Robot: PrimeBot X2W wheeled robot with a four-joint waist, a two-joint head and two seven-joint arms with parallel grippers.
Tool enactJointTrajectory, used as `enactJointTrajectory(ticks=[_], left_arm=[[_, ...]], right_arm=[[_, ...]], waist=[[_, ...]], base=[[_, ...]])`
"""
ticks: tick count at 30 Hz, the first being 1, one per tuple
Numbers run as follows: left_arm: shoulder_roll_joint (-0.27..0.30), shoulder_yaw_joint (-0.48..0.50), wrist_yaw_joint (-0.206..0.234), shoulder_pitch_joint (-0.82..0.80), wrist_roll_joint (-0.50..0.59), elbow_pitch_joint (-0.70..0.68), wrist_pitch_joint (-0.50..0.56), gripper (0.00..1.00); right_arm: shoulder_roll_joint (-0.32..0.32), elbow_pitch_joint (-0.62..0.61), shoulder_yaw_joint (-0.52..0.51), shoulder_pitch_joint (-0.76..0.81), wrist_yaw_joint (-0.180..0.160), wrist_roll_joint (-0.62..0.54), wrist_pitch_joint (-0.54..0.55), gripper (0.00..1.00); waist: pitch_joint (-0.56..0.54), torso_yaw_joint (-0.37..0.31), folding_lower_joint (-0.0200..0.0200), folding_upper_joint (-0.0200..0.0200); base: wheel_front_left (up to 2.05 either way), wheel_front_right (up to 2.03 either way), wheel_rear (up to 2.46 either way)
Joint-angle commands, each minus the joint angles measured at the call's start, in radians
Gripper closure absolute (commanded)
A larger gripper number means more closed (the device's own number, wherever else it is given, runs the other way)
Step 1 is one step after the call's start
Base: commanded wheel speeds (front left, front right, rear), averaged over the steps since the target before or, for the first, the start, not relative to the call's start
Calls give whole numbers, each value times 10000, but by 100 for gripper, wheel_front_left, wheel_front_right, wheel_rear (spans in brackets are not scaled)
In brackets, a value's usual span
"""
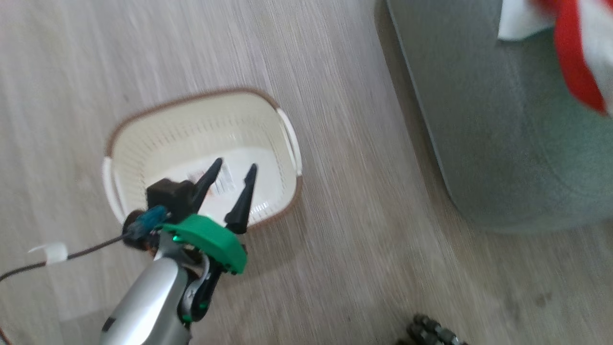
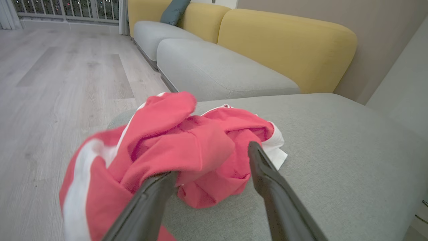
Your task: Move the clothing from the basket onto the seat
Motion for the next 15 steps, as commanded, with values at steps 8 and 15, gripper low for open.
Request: enactJointTrajectory(ticks=[8, 15], left_arm=[[157, 779, 245, 165, -292, -322, -335, 0], [347, 837, 355, 178, -278, -524, -266, 0]], right_arm=[[-48, -2221, -1105, 1413, -4, 54, 974, 0], [272, -2922, -2078, 1824, -4, 77, 1276, 0]], waist=[[-1148, 212, 2, -1], [-900, -160, 2, -1]], base=[[0, 0, 0], [0, 0, 0]])
